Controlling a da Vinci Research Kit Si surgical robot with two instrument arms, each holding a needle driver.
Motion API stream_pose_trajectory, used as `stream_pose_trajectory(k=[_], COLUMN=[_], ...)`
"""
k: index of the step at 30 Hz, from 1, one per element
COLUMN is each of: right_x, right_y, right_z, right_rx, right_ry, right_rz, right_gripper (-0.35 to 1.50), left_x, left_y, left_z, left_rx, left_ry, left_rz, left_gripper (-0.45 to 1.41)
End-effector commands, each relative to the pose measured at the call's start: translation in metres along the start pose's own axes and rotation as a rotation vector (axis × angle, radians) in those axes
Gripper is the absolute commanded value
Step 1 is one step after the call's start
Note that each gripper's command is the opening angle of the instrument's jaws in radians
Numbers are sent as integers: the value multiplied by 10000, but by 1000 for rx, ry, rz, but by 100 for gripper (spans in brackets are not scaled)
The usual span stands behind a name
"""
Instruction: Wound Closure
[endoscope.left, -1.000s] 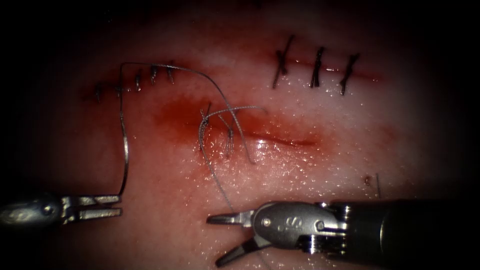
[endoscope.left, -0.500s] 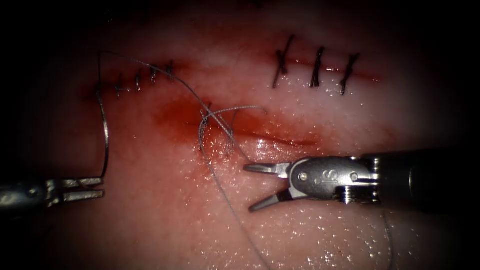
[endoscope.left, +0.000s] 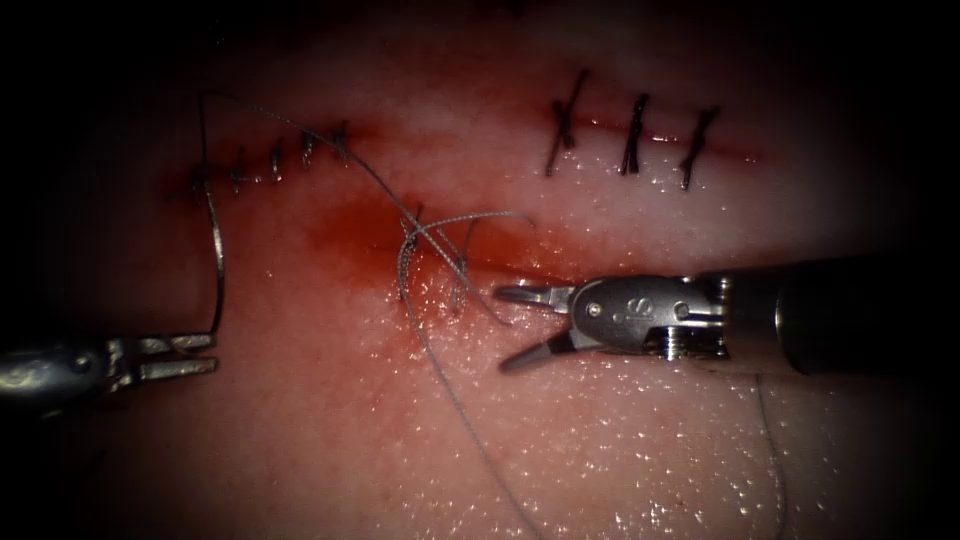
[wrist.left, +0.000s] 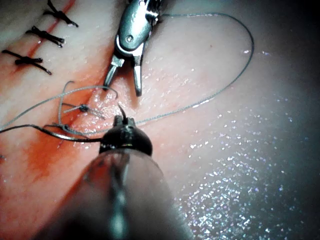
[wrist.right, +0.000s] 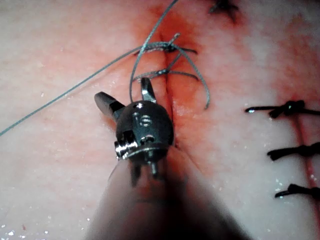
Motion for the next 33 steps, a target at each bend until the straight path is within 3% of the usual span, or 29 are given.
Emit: stream_pose_trajectory(k=[1,2,10,16,21,27,33], right_x=[-4,-5,-6,28,77,122,130], right_y=[-8,-9,-25,-72,-112,-155,-157], right_z=[12,14,4,-11,-13,-2,8], right_rx=[17,37,78,143,206,242,229], right_ry=[5,10,-16,-2,9,25,54], right_rz=[0,-2,-2,29,74,76,82], right_gripper=[-20,-35,-35,-35,-35,-35,-35], left_x=[-3,-2,-8,-29,-49,-46,-40], left_y=[6,5,-2,-9,-3,2,5], left_z=[8,9,14,28,40,37,30], left_rx=[-1,-1,14,28,-10,-13,-15], left_ry=[1,4,27,22,-62,-82,-87], left_rz=[-4,1,0,19,-21,-28,-37], left_gripper=[-45,-45,-45,-45,-45,-45,-45])
